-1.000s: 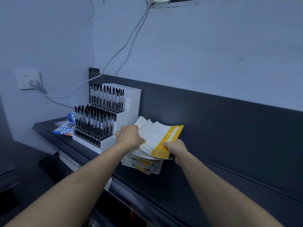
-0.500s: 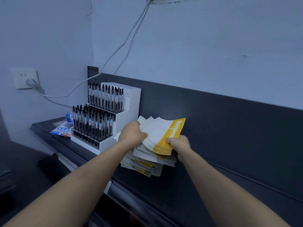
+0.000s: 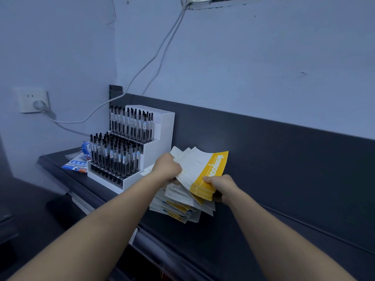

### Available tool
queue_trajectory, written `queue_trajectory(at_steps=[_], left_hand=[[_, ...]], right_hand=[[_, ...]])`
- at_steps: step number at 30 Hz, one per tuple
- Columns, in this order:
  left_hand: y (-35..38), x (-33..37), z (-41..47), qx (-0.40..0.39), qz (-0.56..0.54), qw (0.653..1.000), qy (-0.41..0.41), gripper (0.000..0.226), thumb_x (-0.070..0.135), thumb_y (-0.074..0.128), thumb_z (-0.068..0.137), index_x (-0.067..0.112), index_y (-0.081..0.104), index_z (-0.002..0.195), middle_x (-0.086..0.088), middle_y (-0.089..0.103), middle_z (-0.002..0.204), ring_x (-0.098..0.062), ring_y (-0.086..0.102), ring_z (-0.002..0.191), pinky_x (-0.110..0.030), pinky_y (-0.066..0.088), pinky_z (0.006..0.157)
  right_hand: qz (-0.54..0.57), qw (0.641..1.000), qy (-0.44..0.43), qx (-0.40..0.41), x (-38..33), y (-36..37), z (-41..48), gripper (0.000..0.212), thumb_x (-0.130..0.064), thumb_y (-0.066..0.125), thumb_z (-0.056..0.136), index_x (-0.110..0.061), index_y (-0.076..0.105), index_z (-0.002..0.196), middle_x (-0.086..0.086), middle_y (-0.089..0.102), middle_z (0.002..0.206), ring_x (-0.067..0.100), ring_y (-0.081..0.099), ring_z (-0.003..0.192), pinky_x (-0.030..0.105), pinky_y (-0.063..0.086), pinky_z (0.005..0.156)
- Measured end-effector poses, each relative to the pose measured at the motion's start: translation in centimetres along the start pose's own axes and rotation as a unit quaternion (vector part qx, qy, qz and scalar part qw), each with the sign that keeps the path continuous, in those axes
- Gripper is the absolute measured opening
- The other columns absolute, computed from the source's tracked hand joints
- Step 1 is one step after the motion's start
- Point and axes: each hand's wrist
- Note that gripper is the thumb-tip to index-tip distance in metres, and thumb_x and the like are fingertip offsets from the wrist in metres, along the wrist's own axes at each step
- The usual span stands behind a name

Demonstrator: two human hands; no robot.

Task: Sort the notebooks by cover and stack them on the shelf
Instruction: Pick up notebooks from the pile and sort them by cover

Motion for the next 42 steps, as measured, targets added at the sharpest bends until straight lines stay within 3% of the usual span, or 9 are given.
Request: queue_trajectory(at_steps=[2,6,14,19,25,29,32,38,42], left_hand=[[0.1,0.3,-0.3,-0.025,-0.084,0.996,-0.022,0.025,-0.012,0.041,0.091,0.009,0.043,0.078,-0.008,0.052,0.083,-0.022,0.058,0.067,-0.042,0.057,0.057],[0.4,0.5,-0.5,-0.04,-0.16,0.986,-0.029,0.022,-0.01,0.042,0.093,0.009,0.043,0.083,-0.007,0.055,0.084,-0.024,0.062,0.068,-0.046,0.056,0.068],[0.4,0.1,-0.7,0.026,-0.225,0.974,-0.021,0.02,-0.001,0.057,0.092,0.008,0.04,0.099,-0.018,0.06,0.109,-0.034,0.067,0.078,-0.05,0.058,0.054],[0.9,0.4,-1.4,0.023,-0.22,0.975,0.012,0.022,0.004,0.064,0.09,0.015,0.045,0.086,-0.014,0.066,0.101,-0.032,0.069,0.079,-0.048,0.06,0.06],[2.2,0.6,-2.9,-0.045,-0.166,0.984,0.042,0.033,0.014,0.073,0.084,0.008,0.054,0.111,-0.013,0.069,0.104,-0.03,0.07,0.087,-0.037,0.059,0.055],[4.3,1.4,-4.6,-0.102,-0.15,0.982,0.042,0.024,0.03,0.056,0.096,0.008,0.055,0.103,-0.012,0.067,0.098,-0.026,0.067,0.077,-0.031,0.055,0.048],[6.4,2.1,-5.8,-0.119,-0.115,0.985,0.057,0.027,0.027,0.042,0.101,0.005,0.057,0.105,-0.014,0.065,0.101,-0.025,0.064,0.076,-0.025,0.05,0.044],[11.7,4.0,-10.0,-0.128,-0.108,0.979,0.116,0.018,0.025,0.041,0.102,0.012,0.052,0.105,-0.003,0.059,0.096,-0.015,0.057,0.072,-0.025,0.045,0.045],[15.9,5.4,-13.7,-0.113,-0.113,0.976,0.152,0.015,0.023,0.04,0.102,0.014,0.051,0.103,-0.001,0.059,0.098,-0.012,0.056,0.073,-0.024,0.043,0.047]], right_hand=[[0.02,1.0,0.008,-0.016,-0.2,-0.2,-0.3,0.021,-0.018,0.072,0.085,-0.012,0.054,0.093,0.011,0.061,0.111,0.032,0.06,0.104,0.048,0.053,0.085],[0.06,0.997,0.013,-0.04,-0.5,-0.6,-0.8,0.033,-0.022,0.069,0.088,-0.01,0.055,0.115,0.012,0.063,0.115,0.032,0.061,0.104,0.046,0.054,0.082],[0.102,0.994,-0.041,-0.023,-0.3,-0.8,-2.0,0.028,-0.022,0.068,0.088,-0.017,0.056,0.113,0.005,0.066,0.115,0.026,0.063,0.102,0.037,0.053,0.08],[0.143,0.987,-0.073,0.005,-0.5,-1.8,-3.3,0.027,-0.015,0.065,0.091,-0.013,0.056,0.115,0.006,0.067,0.109,0.025,0.065,0.095,0.044,0.056,0.083],[0.155,0.975,-0.144,0.072,0.0,-4.5,-5.9,0.021,-0.009,0.06,0.093,-0.019,0.052,0.111,0.001,0.064,0.106,0.023,0.063,0.098,0.038,0.053,0.078],[0.142,0.97,-0.169,0.098,1.2,-7.3,-8.1,0.02,-0.01,0.059,0.094,-0.024,0.053,0.108,-0.005,0.065,0.098,0.018,0.065,0.089,0.035,0.054,0.071],[0.133,0.968,-0.175,0.118,2.4,-9.8,-10.0,0.022,-0.011,0.06,0.094,-0.025,0.054,0.109,-0.006,0.066,0.098,0.017,0.066,0.088,0.036,0.056,0.072],[0.133,0.96,-0.178,0.171,4.6,-15.5,-13.9,0.026,-0.014,0.062,0.093,-0.023,0.054,0.116,-0.002,0.066,0.107,0.021,0.066,0.096,0.042,0.057,0.079],[0.12,0.955,-0.18,0.202,6.2,-20.0,-16.8,0.02,-0.016,0.06,0.094,-0.02,0.054,0.113,-0.004,0.065,0.1,0.015,0.064,0.084,0.033,0.055,0.065]])
Point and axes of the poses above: each hand's wrist, its own z-axis towards the middle knuckle, its own y-axis out of the palm, x = y × z
